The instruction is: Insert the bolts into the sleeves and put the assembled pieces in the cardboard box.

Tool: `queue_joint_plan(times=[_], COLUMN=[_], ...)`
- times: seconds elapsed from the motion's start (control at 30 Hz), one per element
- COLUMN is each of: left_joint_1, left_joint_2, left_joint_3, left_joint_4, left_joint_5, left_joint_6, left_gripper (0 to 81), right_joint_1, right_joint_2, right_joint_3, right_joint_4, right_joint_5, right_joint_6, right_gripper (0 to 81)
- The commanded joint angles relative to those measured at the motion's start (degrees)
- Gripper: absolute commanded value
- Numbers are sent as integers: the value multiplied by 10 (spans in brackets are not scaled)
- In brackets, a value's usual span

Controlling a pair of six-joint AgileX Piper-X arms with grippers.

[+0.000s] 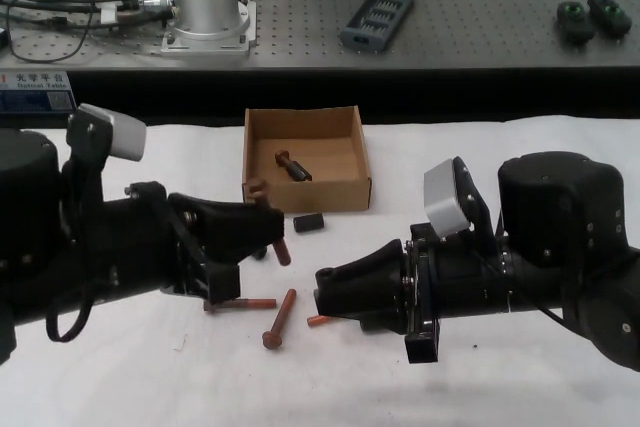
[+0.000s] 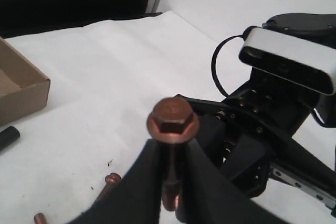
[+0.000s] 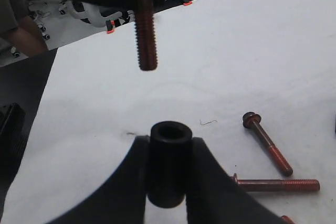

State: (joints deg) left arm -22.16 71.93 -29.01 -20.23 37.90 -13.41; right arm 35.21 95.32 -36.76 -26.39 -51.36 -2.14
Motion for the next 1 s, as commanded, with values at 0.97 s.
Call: queue_joint_plan(times=[0.97], left_joint_1=[-54], left_joint_2=[40], left_joint_3=[-2], left_joint_4=[-70], left_joint_5=[-55], left_joint_6=[-12], left_gripper=[6], right_joint_1=[14], right_joint_2=[1], right_joint_3=[27], right_joint_4=[-8], right_joint_5=[7], right_joint_6=[-26], right_gripper=[49])
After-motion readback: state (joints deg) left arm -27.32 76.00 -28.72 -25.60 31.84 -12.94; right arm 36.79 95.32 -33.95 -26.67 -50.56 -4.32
